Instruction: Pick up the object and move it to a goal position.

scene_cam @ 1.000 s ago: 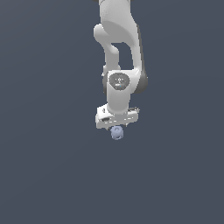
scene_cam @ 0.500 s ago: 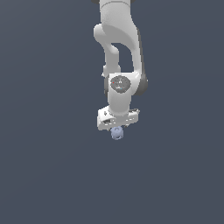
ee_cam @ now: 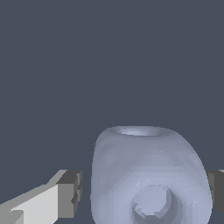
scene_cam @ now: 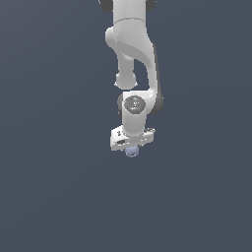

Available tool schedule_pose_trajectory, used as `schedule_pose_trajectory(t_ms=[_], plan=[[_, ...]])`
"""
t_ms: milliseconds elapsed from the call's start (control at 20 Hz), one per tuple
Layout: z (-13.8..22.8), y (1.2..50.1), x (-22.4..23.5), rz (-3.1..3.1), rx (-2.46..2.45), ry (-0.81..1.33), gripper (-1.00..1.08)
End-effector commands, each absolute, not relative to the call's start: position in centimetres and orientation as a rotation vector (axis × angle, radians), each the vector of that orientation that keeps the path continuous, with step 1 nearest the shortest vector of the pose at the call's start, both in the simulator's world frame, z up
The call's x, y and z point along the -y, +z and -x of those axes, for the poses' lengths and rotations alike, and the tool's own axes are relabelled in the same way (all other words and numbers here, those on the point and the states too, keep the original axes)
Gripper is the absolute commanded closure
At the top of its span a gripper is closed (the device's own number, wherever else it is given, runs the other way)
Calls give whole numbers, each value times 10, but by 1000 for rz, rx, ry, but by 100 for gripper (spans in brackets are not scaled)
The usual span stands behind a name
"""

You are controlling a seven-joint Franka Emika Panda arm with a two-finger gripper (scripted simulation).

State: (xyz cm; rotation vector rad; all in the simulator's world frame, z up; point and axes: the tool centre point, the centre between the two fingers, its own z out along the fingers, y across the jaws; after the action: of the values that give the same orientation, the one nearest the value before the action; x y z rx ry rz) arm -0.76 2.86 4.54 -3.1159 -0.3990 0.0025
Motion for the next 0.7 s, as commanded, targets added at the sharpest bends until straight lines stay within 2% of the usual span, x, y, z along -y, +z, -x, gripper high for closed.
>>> schedule_pose_trajectory(t_ms=[0, 100, 150, 650], plan=[[7, 40, -29, 3116, 400, 0, -92], [6, 39, -29, 3116, 400, 0, -92], [6, 39, -29, 3116, 400, 0, 108], [6, 40, -29, 3116, 400, -2, 108]])
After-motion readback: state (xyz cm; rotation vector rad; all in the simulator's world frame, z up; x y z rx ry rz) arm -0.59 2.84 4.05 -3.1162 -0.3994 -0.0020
